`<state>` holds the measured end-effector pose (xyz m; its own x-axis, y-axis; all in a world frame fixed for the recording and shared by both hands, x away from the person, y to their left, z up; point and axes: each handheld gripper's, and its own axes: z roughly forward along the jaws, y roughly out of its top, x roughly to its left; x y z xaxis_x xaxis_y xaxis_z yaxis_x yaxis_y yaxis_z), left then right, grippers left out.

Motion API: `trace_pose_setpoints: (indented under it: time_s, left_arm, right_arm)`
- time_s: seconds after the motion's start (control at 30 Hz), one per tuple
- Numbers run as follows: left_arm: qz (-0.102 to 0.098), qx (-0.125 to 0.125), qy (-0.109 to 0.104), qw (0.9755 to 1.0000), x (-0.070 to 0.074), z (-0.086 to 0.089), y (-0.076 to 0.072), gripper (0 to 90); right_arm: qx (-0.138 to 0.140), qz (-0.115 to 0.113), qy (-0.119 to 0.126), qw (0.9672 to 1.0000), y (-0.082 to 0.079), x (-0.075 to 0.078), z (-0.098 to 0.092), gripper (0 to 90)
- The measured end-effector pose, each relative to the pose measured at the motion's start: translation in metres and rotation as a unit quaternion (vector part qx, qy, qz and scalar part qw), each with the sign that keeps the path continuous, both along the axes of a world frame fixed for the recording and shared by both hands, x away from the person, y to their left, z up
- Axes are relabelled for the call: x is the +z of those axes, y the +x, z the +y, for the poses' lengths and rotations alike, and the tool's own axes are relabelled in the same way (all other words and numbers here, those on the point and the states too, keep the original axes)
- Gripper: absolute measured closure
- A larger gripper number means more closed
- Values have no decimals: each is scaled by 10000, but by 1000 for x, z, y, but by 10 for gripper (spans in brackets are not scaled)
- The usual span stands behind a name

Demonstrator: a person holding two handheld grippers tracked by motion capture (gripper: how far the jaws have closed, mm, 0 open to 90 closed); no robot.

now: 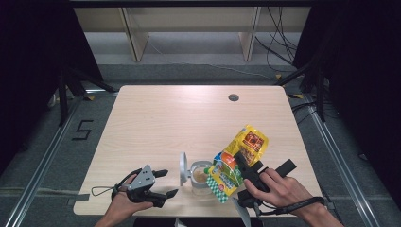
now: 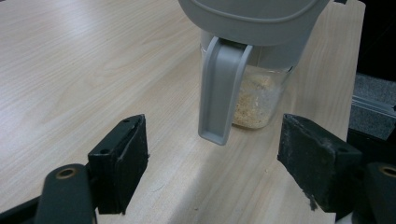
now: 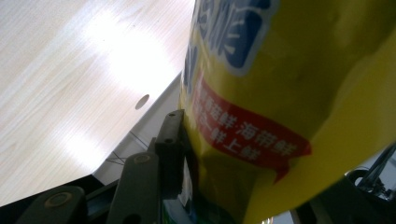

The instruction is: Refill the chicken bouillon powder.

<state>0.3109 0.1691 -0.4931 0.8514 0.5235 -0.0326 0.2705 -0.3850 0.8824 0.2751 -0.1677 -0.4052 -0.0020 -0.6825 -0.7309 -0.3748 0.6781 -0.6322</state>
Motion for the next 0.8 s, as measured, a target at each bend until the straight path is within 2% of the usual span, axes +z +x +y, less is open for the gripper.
trace_pose_setpoints:
  time_s: [0.07,0.1,0.17,0.3,0.33,0.43,0.47,0.6,0.67,0.8]
  left_arm:
    - [-61,-49,35,10000,0,1,1,237]
    - [-53,-45,25,10000,0,0,1,237]
    - [9,-10,-18,10000,-1,0,0,237]
    - [0,3,-2,10000,0,0,0,237]
    - [-60,-48,32,10000,0,1,1,237]
    - [-6,5,-2,10000,0,0,0,236]
    - [-60,-46,32,10000,0,1,1,237]
    - [18,-18,-9,10000,0,-1,0,236]
    - [-1,8,-1,10000,0,0,0,235]
    - [-42,-23,17,10000,0,0,1,235]
  right_arm:
    - [7,-51,49,10000,-1,0,0,593]
    - [-29,12,115,9999,-1,-1,-1,592]
    - [-18,14,104,9999,-1,-1,-1,593]
    - [-10,-49,97,9999,-1,-1,0,593]
    - [10,-59,84,9999,-1,0,0,593]
    - [2,-76,71,9999,-1,0,0,594]
    - [-4,-76,82,9999,-1,0,0,594]
    - [39,-79,64,9999,-2,0,-1,594]
    - [20,-25,47,10000,-2,1,-1,594]
    - [10,-112,70,9999,-2,2,-1,597]
